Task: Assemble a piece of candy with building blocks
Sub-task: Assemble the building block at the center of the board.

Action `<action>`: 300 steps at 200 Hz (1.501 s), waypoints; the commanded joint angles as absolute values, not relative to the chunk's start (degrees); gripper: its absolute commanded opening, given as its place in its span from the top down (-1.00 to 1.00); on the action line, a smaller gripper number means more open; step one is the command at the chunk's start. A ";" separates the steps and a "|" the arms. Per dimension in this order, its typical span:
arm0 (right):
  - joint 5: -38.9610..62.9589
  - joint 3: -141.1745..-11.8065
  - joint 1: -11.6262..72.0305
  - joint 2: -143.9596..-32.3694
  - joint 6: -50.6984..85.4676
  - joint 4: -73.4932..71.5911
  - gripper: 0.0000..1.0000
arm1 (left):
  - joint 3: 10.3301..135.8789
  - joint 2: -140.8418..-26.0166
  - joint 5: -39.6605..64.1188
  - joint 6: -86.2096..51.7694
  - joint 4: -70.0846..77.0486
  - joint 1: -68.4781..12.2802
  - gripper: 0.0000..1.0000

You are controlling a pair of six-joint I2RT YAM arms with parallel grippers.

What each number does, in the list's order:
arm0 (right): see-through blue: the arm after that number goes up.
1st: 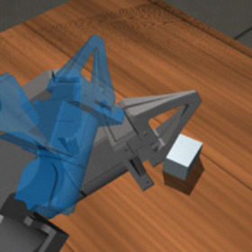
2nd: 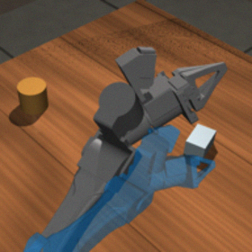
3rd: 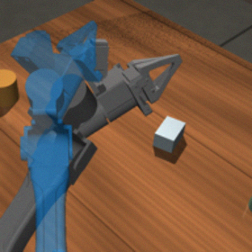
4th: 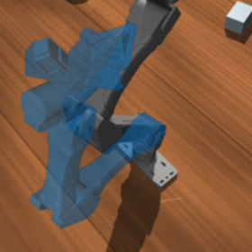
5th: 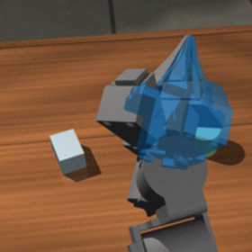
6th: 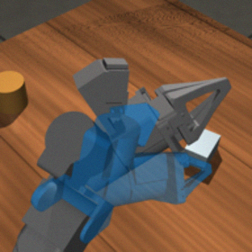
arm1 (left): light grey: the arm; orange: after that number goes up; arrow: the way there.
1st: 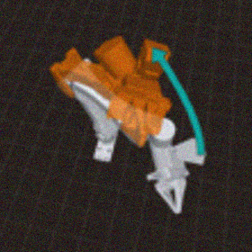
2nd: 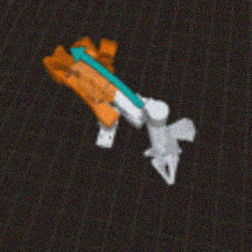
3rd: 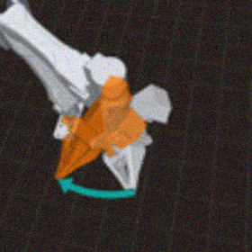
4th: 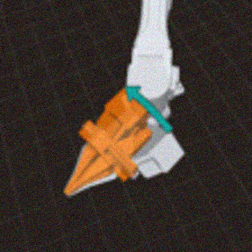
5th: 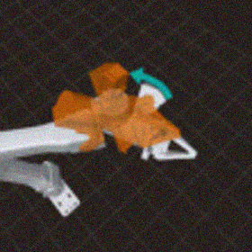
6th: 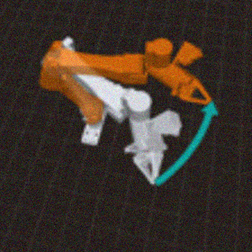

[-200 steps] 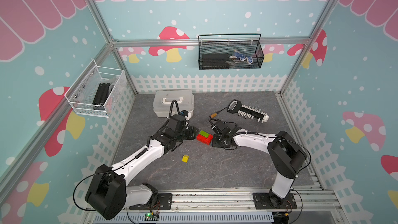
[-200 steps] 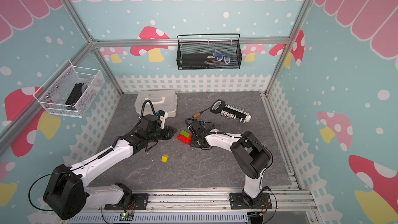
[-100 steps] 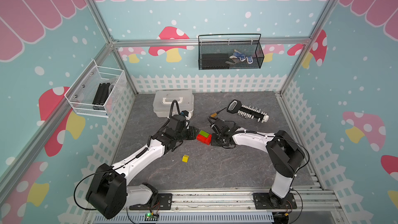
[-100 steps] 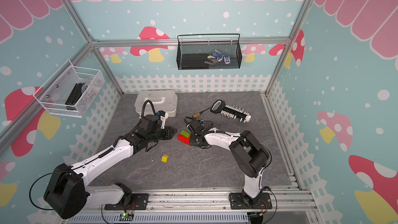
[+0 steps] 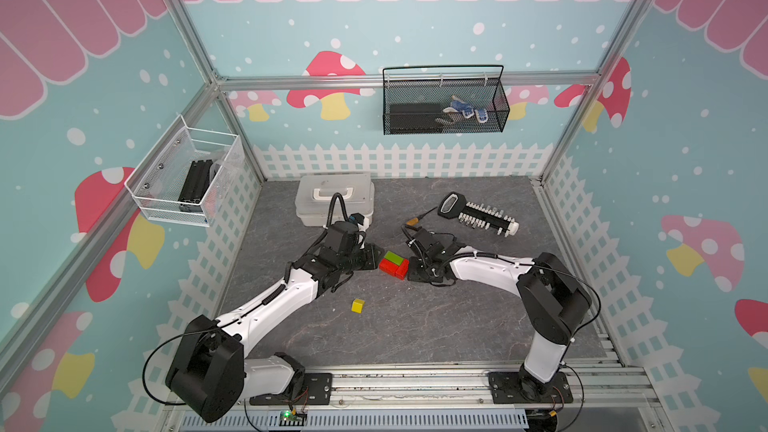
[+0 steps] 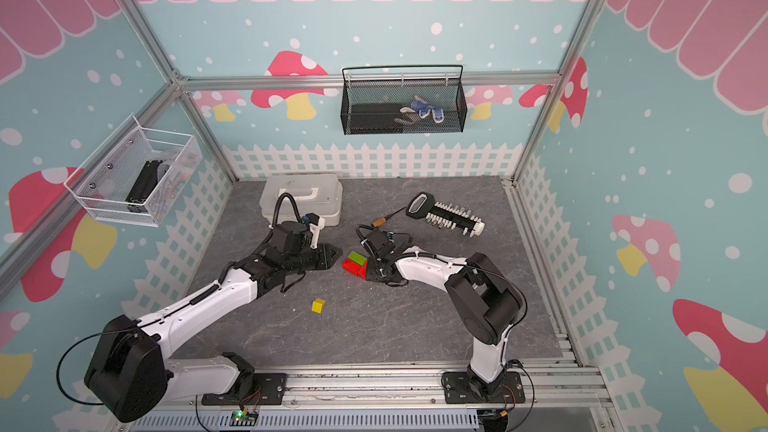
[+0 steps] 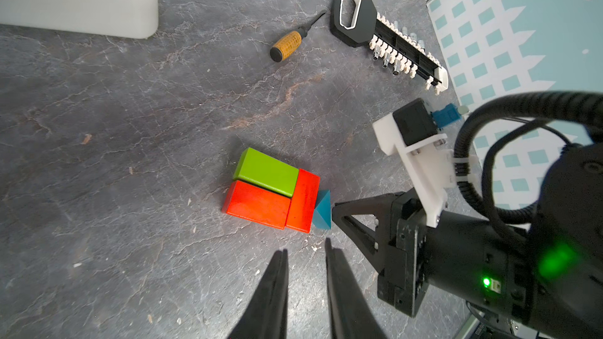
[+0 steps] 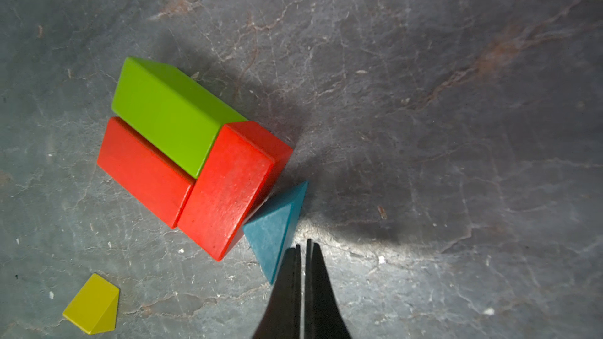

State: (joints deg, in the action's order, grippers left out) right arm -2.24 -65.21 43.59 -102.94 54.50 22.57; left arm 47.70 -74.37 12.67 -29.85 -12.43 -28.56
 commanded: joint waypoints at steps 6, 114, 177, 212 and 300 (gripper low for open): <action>-1.33 -64.07 43.59 -102.07 56.24 22.06 0.98 | 48.52 -75.27 13.06 -30.65 -13.01 -28.37 0.51; -0.21 -64.34 44.03 -102.92 56.78 21.25 0.99 | 48.43 -75.24 13.15 -30.67 -13.03 -28.31 0.52; -2.89 -65.13 44.27 -99.77 55.75 26.37 1.00 | 48.72 -74.20 11.78 -29.36 -15.33 -28.32 0.52; -8.03 -65.21 46.76 -91.68 55.20 32.21 0.79 | 49.67 -70.81 7.79 -27.73 -24.17 -28.24 0.42; -12.04 -62.72 47.72 -83.29 54.25 34.07 0.37 | 39.86 -64.52 4.05 -37.81 -38.50 -33.40 0.06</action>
State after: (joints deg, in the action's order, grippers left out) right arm -10.24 -63.99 47.64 -83.50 54.43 32.14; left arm 43.48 -64.88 7.18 -33.78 -33.04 -32.21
